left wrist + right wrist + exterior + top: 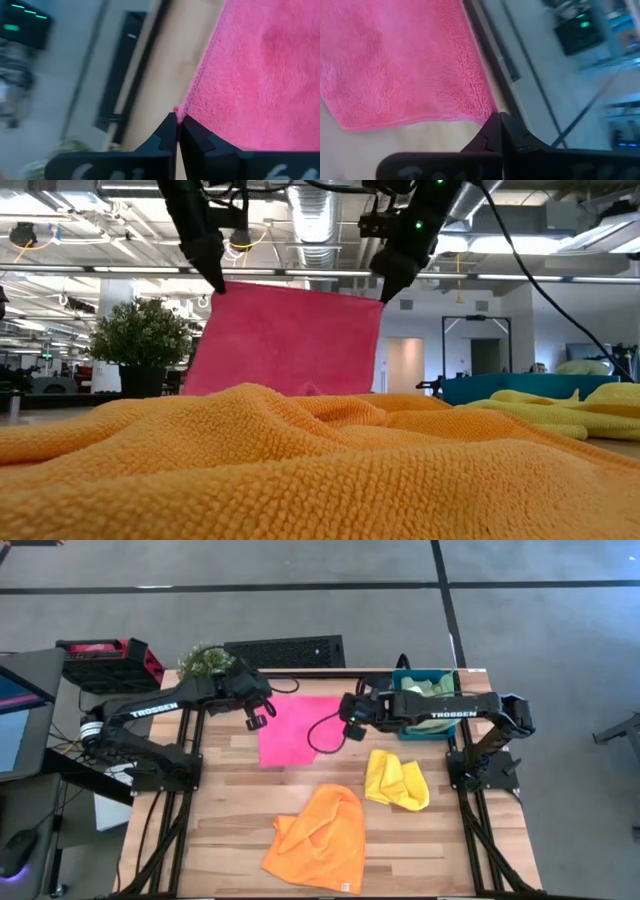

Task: Fold microfiber towels
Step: Fold the pink microfiber towel

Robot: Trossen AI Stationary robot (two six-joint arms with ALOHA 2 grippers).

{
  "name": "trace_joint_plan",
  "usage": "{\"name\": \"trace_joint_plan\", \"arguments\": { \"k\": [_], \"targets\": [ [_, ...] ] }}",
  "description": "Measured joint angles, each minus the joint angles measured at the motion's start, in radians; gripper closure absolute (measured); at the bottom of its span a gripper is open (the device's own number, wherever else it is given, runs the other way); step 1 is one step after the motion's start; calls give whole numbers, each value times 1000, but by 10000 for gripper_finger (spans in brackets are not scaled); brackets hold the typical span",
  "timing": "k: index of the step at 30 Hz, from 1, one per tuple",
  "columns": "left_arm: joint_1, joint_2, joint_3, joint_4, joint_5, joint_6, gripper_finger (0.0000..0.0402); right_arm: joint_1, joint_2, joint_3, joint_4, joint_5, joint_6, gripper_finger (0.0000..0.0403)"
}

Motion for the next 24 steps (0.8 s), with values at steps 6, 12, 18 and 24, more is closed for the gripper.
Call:
{"name": "trace_joint_plan", "arguments": {
  "k": [6,12,18,24],
  "targets": [
    [-8,-36,1,213,-167,111,401,-67,-47,-3,108,109,-116,397],
    [-11,-36,1,375,-218,248,401,-100,-102,-1,158,185,-154,397],
    [-48,-36,2,390,-225,279,401,-80,-126,-2,129,197,-167,397],
    [-105,-36,2,201,-188,150,401,-39,-119,-2,11,117,-82,397]
  ]
}}
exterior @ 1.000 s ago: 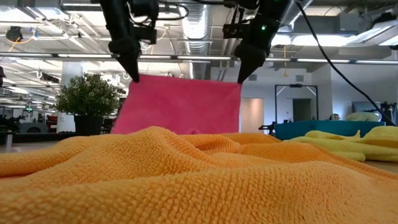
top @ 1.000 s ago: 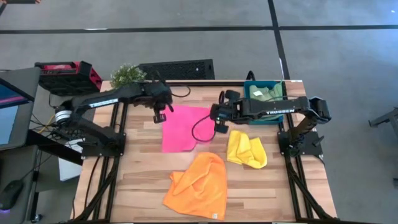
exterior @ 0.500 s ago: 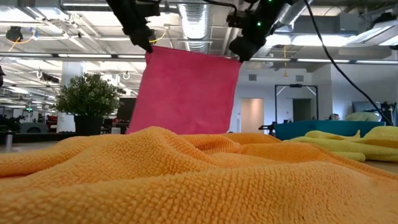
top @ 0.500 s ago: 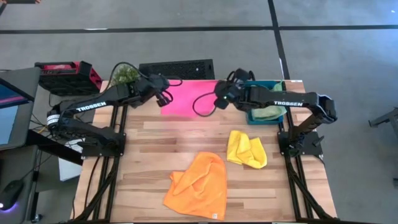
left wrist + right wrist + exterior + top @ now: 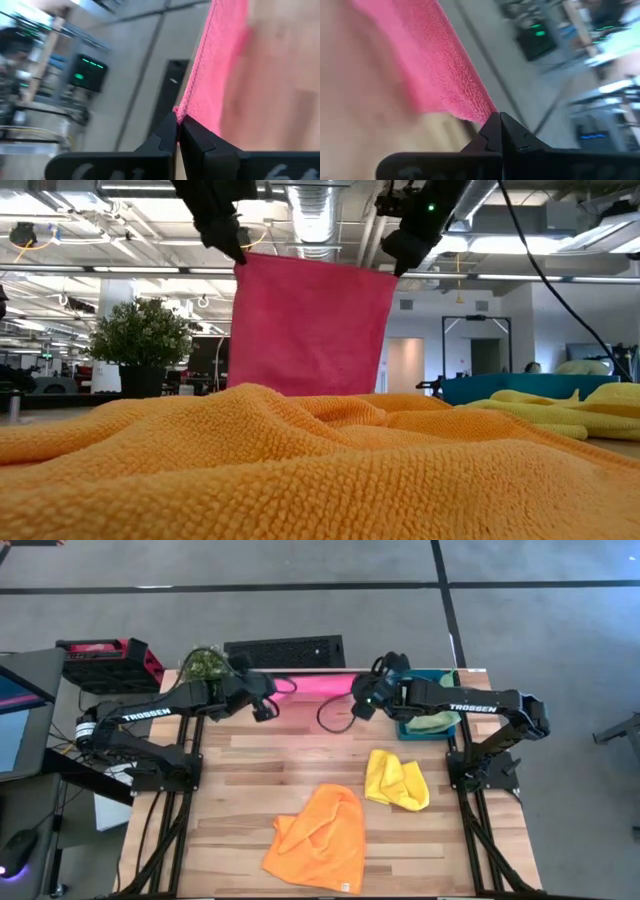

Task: Fold microfiber towels
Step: Fold the pink microfiber towel

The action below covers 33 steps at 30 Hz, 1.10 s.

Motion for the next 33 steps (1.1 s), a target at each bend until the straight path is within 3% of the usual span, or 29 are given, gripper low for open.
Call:
{"name": "trace_joint_plan", "arguments": {
  "k": [6,11,17,25,33],
  "targets": [
    [-73,0,0,-206,149,-205,401,85,1,-26,-125,-112,148,397],
    [-147,0,-39,-253,252,-321,401,171,15,-24,-197,-223,252,397],
    [-238,2,-139,-255,285,-432,401,273,77,-25,-220,-275,334,397],
    [-353,2,-234,-226,331,-535,401,358,252,-26,-193,-314,386,397],
    [-440,3,-303,-211,385,-666,401,374,370,-24,-90,-484,388,397]
  ]
}}
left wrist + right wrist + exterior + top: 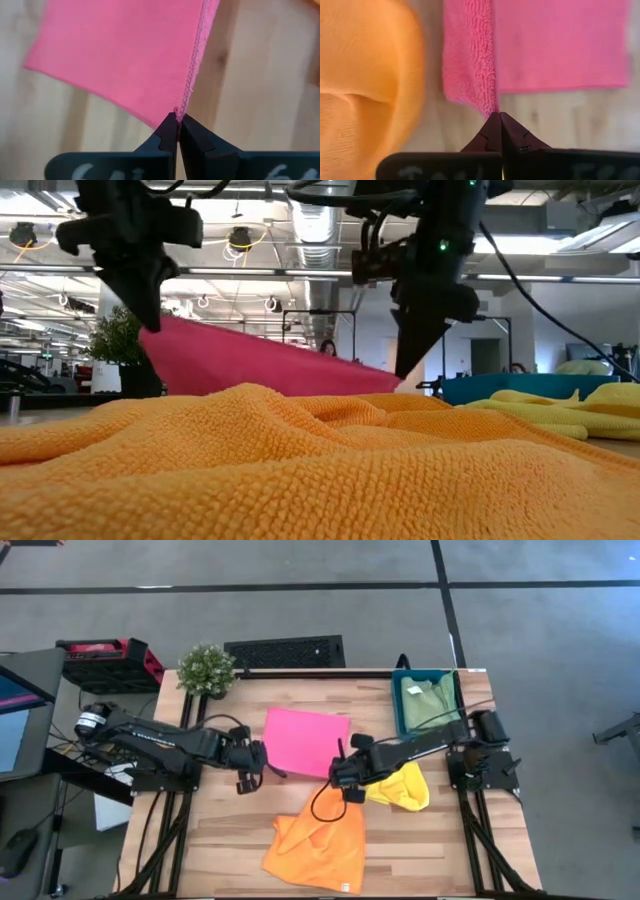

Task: Fold microfiber towels
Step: Fold the pink microfiber towel

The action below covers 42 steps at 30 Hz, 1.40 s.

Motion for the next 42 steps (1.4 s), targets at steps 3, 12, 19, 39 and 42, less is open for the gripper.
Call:
{"name": "trace_joint_plan", "arguments": {
  "k": [3,12,19,39,42],
  "targets": [
    [-23,-1,-24,22,27,-42,401,8,19,1,7,-30,0,397],
    [-25,-1,-61,72,-17,-59,401,-20,21,-1,9,40,-1,397],
    [54,-1,-61,77,-148,-101,401,-103,41,-2,20,151,4,397],
    [319,124,-61,234,-172,60,401,-287,40,-2,99,266,-80,397],
    [354,166,-60,268,-181,80,401,-310,40,-2,103,270,-83,397]
  ]
}}
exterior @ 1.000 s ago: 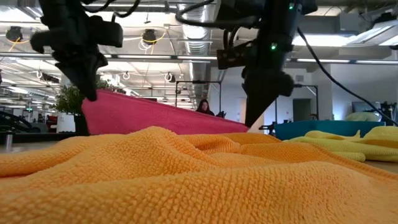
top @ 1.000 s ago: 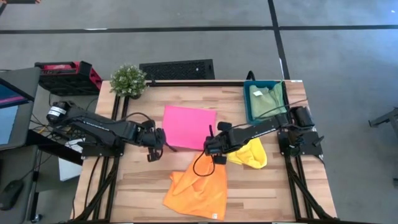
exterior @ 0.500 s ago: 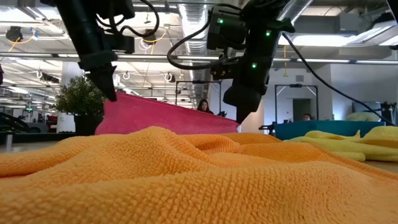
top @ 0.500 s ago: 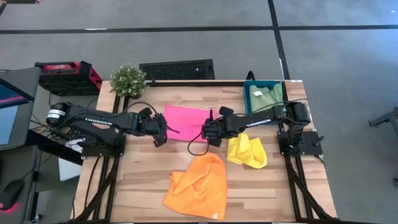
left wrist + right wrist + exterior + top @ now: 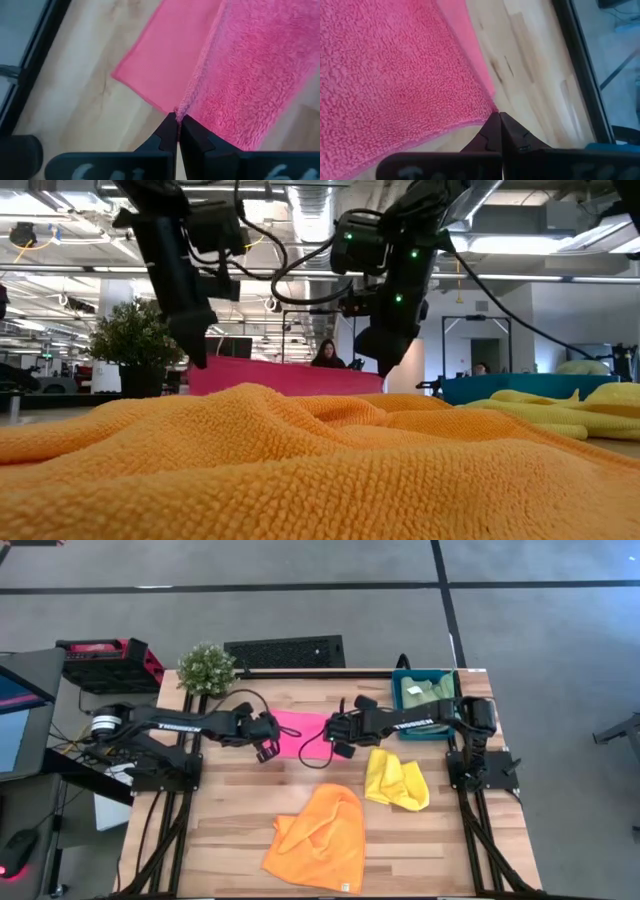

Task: Fold microfiber towels
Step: Fold the pink microfiber towel

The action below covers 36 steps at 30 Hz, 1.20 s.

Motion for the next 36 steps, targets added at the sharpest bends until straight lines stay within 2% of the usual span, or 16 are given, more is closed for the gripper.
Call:
{"name": "trace_joint_plan", "arguments": {
  "k": [8,15,21,29,32,36],
  "targets": [
    [55,29,1,20,0,22,401,-44,15,1,13,-21,-7,395],
    [75,29,1,50,-12,31,396,-69,30,1,29,-62,-54,367],
    [82,29,0,64,-16,59,344,-78,31,0,30,-67,-59,329],
    [93,29,1,89,-12,102,263,-93,31,1,38,-58,-60,257],
    [76,19,4,86,57,180,251,-90,22,14,-6,-68,-39,237],
    [23,-10,5,23,253,302,246,-60,-19,23,-50,-125,-33,223]
  ]
}}
